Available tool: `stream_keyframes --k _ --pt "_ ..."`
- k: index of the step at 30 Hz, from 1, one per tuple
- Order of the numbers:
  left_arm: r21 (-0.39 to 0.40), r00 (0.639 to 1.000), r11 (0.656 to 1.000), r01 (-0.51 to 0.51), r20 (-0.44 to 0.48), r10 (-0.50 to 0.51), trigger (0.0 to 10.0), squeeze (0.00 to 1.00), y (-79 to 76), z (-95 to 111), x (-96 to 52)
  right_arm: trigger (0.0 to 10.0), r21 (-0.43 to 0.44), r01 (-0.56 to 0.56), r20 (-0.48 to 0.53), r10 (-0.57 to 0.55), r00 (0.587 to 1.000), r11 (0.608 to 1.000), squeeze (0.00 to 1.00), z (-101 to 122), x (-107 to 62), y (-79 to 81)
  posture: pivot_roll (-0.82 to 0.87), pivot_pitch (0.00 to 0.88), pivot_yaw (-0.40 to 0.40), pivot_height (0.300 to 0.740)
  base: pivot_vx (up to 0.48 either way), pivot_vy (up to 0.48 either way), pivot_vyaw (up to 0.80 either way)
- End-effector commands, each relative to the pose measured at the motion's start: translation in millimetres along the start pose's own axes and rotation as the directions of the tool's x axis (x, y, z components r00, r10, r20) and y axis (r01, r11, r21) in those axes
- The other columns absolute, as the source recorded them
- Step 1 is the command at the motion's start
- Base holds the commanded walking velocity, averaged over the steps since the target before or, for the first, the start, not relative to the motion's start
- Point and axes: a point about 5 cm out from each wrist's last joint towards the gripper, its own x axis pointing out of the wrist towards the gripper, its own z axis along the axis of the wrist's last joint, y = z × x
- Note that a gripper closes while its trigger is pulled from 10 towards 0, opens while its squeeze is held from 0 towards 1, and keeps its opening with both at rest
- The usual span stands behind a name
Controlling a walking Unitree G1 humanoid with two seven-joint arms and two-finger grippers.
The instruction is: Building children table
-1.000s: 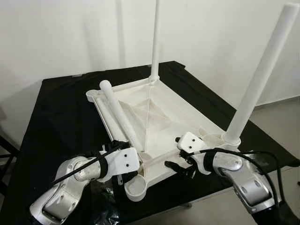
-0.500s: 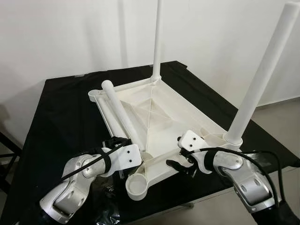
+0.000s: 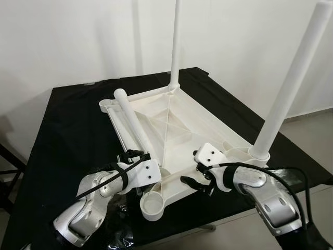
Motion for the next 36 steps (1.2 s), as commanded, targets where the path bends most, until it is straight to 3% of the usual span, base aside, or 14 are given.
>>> stream_keyframes --k 1,7,16,21,25,36 --pt "0.013 0.996 0.998 -0.064 -0.056 0.065 10.0 0.0 7.7 -5 0.6 10.0 -0.009 0.007 0.009 -0.007 1.0 1.0 0.0 5 1.6 -1.0 -0.02 0.0 0.011 0.74 0.0 0.0 0.0" --pt "-0.058 0.989 0.991 -0.123 -0.093 0.117 10.0 0.0 11.2 -6 3.0 10.0 -0.008 0.019 0.008 -0.019 1.0 1.0 0.0 6 2.5 -2.1 -0.02 0.0 0.009 0.74 0.0 0.0 0.0" --pt "-0.069 0.968 0.975 -0.212 -0.151 0.2 10.0 0.0 19.0 -11 3.9 10.0 -0.004 0.027 0.014 -0.027 1.0 1.0 0.0 8 3.4 -2.6 -0.02 0.0 0.01 0.74 0.0 0.0 0.0" --pt "-0.06 0.916 0.925 -0.375 -0.178 0.359 10.0 0.0 40.9 -10 -1.0 10.0 -0.006 0.028 0.021 -0.027 0.999 1.0 0.0 9 4.7 -1.1 -0.02 0.0 0.01 0.74 0.0 0.0 0.0" --pt "-0.049 0.897 0.905 -0.423 -0.163 0.41 10.0 0.0 50.0 -6 -3.5 10.0 -0.006 0.026 0.025 -0.026 0.999 1.0 0.0 10 5.2 -0.7 -0.02 0.0 0.009 0.74 0.0 0.0 0.0" --pt "-0.017 0.875 0.884 -0.467 -0.149 0.46 10.0 0.0 49.0 -9 1.7 10.0 -0.006 0.049 0.038 -0.049 0.998 0.999 0.0 14 5.8 -4.2 -0.02 0.0 0.01 0.74 0.0 0.0 0.0"
